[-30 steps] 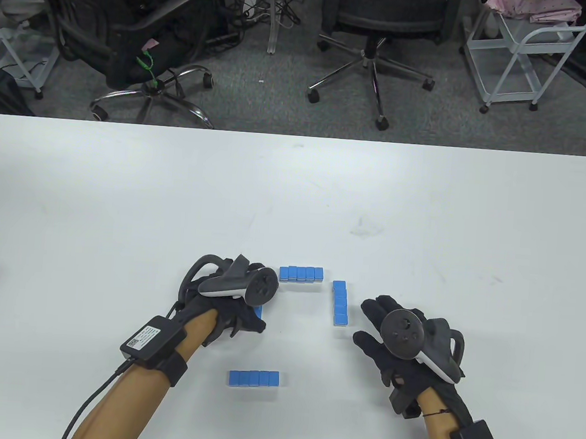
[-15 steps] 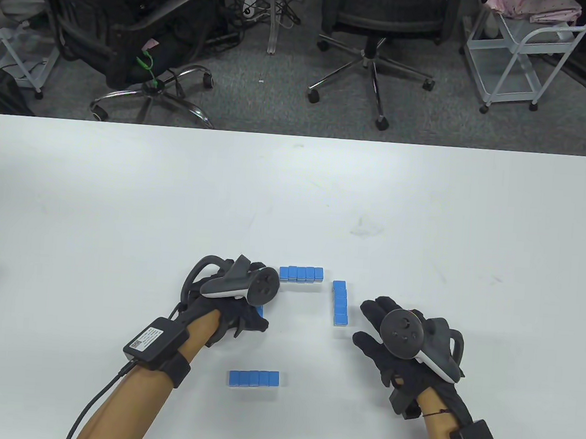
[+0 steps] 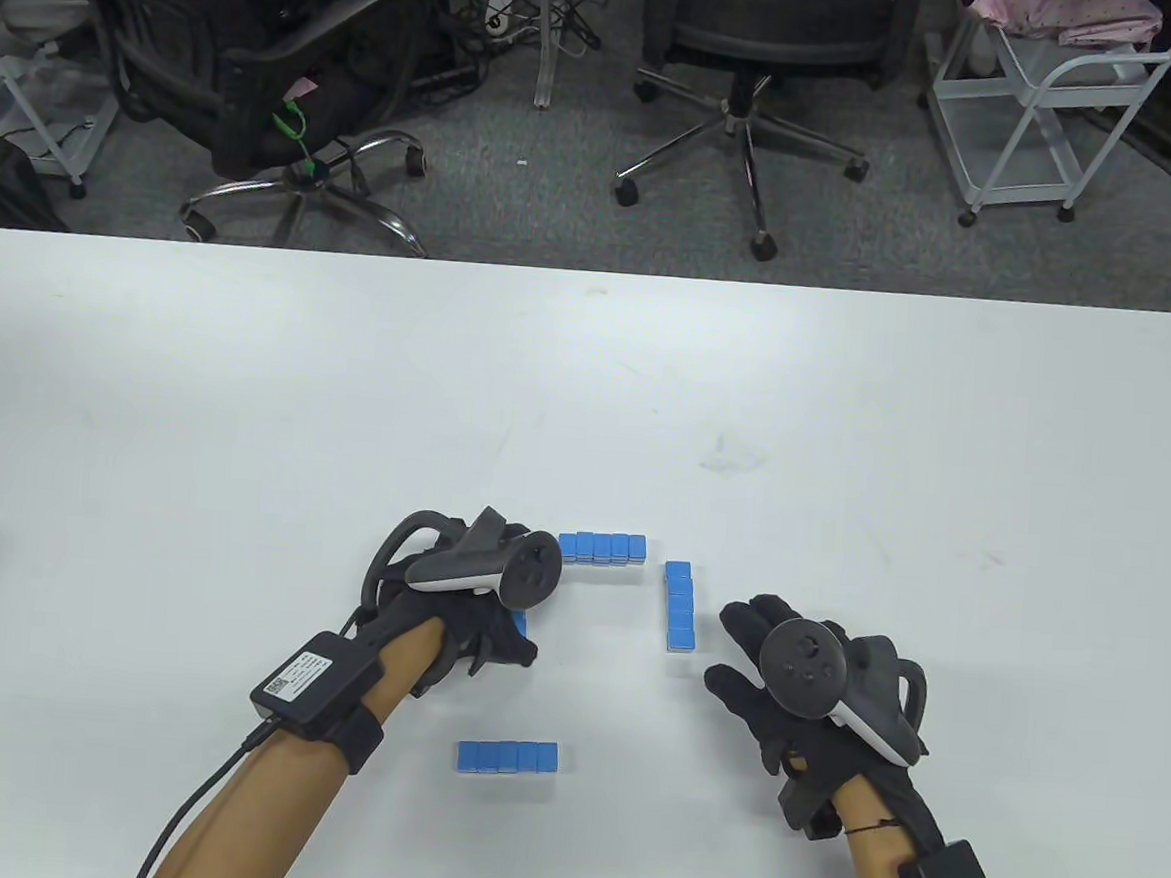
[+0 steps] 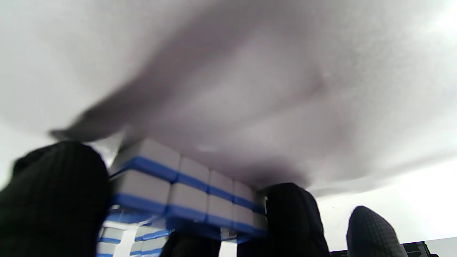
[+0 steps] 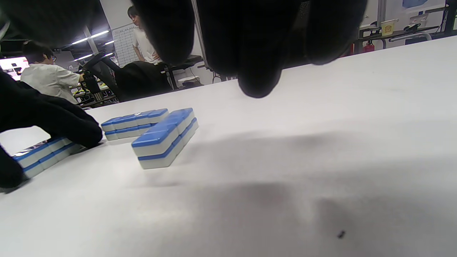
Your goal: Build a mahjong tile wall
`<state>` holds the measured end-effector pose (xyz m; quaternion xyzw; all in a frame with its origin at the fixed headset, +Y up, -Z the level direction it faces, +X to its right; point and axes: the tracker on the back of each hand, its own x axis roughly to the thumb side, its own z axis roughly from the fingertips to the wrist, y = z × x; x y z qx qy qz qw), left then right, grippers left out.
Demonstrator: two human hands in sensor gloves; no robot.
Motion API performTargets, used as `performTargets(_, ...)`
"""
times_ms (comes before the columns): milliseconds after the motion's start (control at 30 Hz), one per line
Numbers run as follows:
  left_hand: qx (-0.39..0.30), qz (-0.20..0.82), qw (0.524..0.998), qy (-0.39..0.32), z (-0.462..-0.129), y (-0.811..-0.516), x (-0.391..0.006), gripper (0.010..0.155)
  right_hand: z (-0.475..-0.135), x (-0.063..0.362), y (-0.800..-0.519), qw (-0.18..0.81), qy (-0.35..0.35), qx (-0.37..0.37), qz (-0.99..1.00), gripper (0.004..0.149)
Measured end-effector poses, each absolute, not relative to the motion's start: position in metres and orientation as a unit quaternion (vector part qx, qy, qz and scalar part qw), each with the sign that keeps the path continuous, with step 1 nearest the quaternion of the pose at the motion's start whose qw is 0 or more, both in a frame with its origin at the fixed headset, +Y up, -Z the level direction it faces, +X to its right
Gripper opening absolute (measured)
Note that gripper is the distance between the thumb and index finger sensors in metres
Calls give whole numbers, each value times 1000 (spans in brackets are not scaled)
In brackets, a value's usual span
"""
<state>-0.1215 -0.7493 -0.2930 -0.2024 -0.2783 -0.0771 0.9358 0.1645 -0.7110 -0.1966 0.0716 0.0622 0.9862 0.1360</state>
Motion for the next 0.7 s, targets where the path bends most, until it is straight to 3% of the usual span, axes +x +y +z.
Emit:
performTargets(233, -209, -49, 935, -281, -292, -744, -128, 89, -197, 165, -712, 140, 62, 72, 986, 71)
performTargets(400, -178, 0, 945, -274, -285, -723, -141, 90, -197, 165, -712, 142, 62, 71, 985, 71)
performTargets(533, -126, 59, 952, -272, -265, -698, -165, 89, -195, 165, -711, 139, 57, 72, 986, 70)
performTargets(700, -77, 89, 960, -254, -228, -689, -205, 84, -193, 161, -709, 130, 46, 79, 987, 68)
